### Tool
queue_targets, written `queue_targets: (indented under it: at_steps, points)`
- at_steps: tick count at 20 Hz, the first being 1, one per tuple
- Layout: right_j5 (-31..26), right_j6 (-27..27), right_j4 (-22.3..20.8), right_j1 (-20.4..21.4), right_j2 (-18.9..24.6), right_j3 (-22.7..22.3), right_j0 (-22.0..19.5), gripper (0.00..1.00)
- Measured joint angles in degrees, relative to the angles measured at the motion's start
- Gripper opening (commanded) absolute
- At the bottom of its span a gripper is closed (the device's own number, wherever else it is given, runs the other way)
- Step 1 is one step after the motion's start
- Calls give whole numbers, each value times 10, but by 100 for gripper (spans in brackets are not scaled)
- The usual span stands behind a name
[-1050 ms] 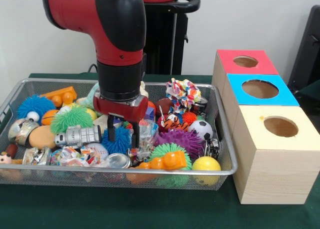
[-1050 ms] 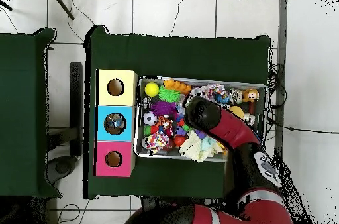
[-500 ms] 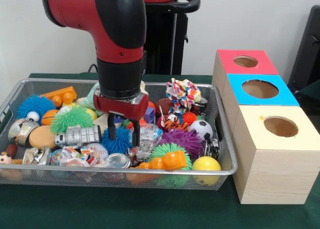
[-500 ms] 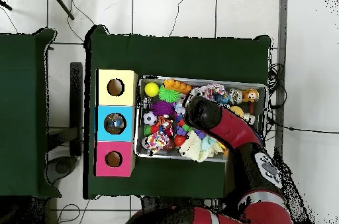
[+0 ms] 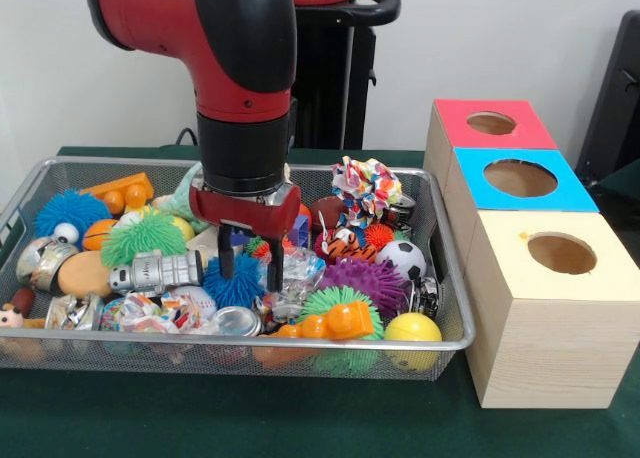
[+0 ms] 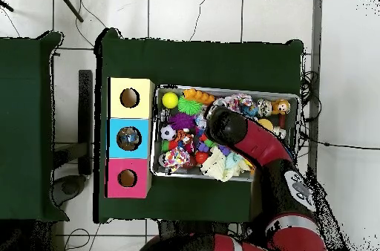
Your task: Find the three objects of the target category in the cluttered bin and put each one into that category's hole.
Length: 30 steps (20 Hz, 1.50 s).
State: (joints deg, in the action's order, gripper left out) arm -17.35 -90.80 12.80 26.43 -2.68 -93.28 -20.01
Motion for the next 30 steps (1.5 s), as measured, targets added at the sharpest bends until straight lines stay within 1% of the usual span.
queue_targets:
  at_steps: [17,30]
  points:
    - [0,0,4,-2,0,9,29,100]
    - [0,0,8,-3,0,11,32,100]
